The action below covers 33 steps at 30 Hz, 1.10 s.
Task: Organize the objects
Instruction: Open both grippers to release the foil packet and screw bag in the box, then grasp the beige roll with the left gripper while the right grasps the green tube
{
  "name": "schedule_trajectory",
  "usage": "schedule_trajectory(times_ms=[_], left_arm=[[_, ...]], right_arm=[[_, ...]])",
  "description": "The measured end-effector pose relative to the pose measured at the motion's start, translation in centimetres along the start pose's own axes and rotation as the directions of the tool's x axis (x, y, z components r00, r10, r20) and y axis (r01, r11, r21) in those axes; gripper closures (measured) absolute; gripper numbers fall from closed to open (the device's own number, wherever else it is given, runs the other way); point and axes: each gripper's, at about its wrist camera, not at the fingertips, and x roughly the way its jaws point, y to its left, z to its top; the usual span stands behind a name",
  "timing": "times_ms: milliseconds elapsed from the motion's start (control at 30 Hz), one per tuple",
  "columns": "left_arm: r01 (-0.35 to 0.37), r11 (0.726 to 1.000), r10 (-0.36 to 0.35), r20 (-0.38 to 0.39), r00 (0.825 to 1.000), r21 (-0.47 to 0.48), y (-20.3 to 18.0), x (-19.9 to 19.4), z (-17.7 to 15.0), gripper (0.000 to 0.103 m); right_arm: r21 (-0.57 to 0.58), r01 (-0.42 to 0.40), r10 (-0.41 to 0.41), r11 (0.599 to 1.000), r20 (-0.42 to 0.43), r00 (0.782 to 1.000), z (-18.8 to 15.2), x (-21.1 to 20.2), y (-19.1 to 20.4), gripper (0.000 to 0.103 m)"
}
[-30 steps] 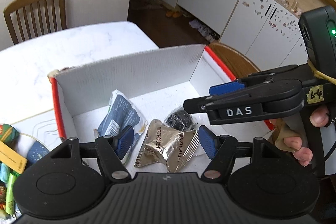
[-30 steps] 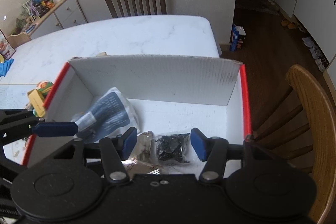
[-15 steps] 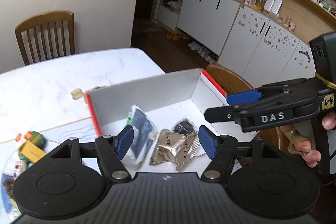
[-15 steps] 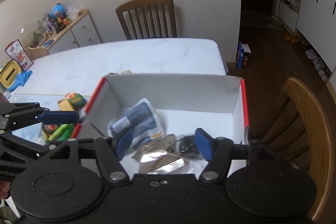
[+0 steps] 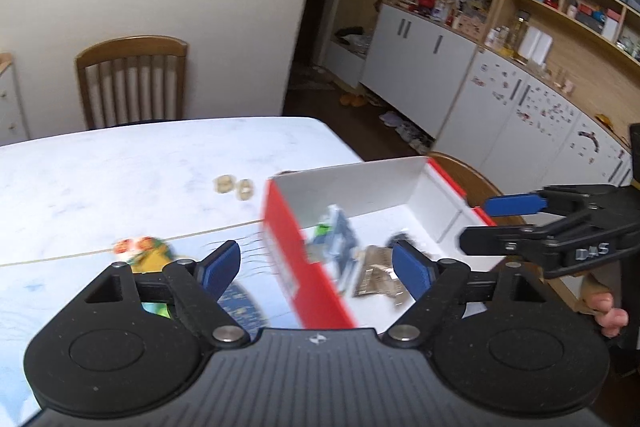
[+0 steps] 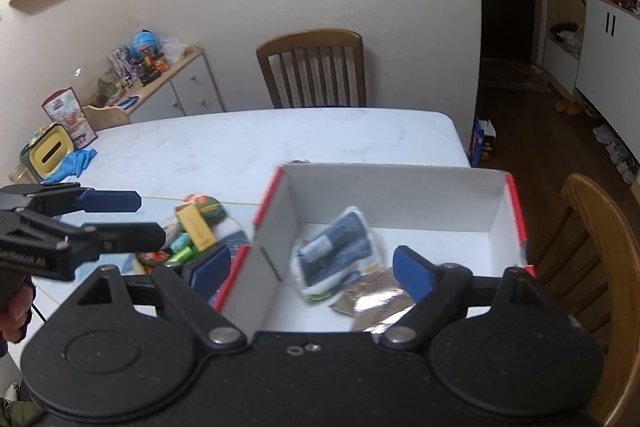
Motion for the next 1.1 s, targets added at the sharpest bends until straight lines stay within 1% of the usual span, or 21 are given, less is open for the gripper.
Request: schedule_trajectory(times_ms=[100,167,267,400,500,667,800,967,1100], left_arm=[[-0.021,1.0,0.021,0.011,1.0,-0.015,2.2,-1.2,-0.4,0.019],[-0.039,0.999,0.039,0.015,0.999,-0.021,3.7,-2.0,-0.8,0.017],[-0.054,0.998,0.055,0.008,0.998,-0.033,6.1,-2.9,-1.4,0.014],[-0.075,0.996,0.076,0.01,0.997,-0.055,9.0,-3.7,-2.4,0.0],[-0.083,0.995,0.084,0.011,0.996,-0.06,10.9,-3.9,-3.5,0.0],[-0.08,0.996,0.079,-0.019,0.997,-0.042,13.3,-3.4,-5.5,0.0],[-0.093,0.995,0.092,-0.052,0.994,-0.019,15.0,-2.5,-7.5,0.0],[-0.089,0.996,0.089,-0.078,0.993,0.006,16.8,-1.4,-9.7,0.0],[-0.097,0.995,0.095,-0.1,0.99,-0.008,18.2,-0.1,-11.0,0.0]], right_arm=[[-0.003,-0.011,0.011,1.0,0.016,1.0,0.0,0.1,1.7,0.01],[-0.006,-0.021,0.021,1.0,0.022,1.0,0.0,0.3,2.9,0.008],[-0.02,-0.025,0.025,0.999,0.025,0.999,0.1,0.9,4.7,0.007],[-0.031,-0.032,0.032,0.999,0.014,0.999,0.1,2.1,6.9,0.007],[-0.037,-0.032,0.032,0.999,0.004,0.999,0.2,3.1,8.5,0.007],[-0.036,-0.028,0.027,0.999,-0.024,0.999,0.2,5.3,10.8,0.007],[-0.027,-0.013,0.012,1.0,-0.048,0.999,-0.1,7.2,12.4,0.007],[-0.023,0.013,-0.015,1.0,-0.09,0.996,-0.6,9.6,13.7,0.007],[-0.007,0.032,-0.032,0.999,-0.132,0.991,-1.2,11.7,14.4,0.009]])
